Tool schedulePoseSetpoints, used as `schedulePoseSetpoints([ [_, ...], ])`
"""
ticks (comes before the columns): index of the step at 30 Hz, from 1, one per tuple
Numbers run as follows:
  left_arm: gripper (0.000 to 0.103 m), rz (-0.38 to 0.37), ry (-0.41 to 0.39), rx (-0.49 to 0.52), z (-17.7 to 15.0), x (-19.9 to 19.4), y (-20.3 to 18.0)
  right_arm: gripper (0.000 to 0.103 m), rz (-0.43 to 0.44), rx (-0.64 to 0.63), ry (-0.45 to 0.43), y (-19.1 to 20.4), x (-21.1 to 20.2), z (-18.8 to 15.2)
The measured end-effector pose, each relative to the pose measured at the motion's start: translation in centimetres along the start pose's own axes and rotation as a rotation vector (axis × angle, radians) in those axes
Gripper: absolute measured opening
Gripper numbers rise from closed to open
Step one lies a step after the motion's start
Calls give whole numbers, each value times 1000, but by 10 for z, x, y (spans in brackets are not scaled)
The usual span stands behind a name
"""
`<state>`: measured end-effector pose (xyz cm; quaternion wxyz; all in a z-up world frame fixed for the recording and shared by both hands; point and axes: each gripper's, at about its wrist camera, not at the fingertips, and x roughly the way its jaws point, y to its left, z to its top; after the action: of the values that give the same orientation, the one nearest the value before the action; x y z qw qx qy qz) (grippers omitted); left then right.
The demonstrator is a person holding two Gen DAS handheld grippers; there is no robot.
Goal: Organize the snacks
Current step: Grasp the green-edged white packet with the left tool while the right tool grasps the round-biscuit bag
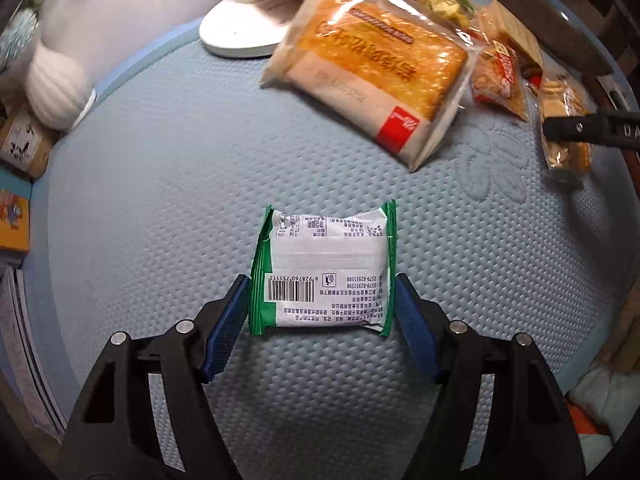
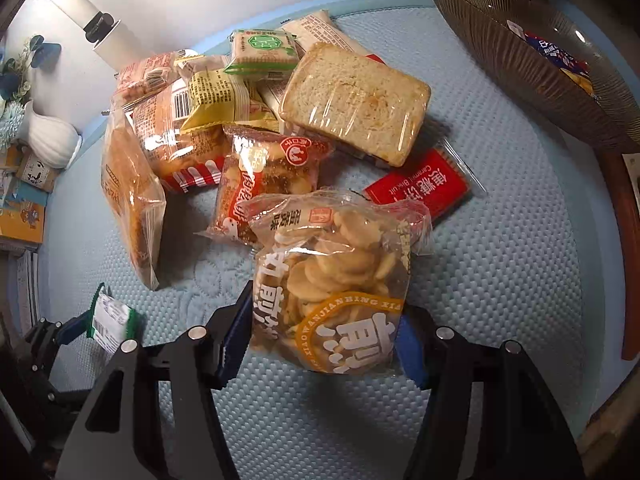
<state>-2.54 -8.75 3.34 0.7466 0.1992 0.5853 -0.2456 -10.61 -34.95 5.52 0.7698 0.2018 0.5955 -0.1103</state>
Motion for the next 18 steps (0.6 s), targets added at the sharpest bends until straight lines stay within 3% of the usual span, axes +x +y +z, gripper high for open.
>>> schedulePoseSetpoints([
  [4,73,-222,-13,-233,-14,-9,41,61,11,-42,28,0,0,-12],
  [9,73,-355,32,-469,-40,-8,71,61,-5,-156,34,14,-2,-25],
  [13,76,-539,75,-600,-36,10,67,61,-8,-168,60,20,5,-29],
  [15,78,-541,66,-632,-25,21,68,61,-10,-173,65,23,7,-32],
  [16,84,-545,47,-624,-17,21,70,61,-10,-179,65,21,9,-35],
  [18,85,-478,16,-561,-3,12,73,61,-11,-190,62,23,8,-33],
])
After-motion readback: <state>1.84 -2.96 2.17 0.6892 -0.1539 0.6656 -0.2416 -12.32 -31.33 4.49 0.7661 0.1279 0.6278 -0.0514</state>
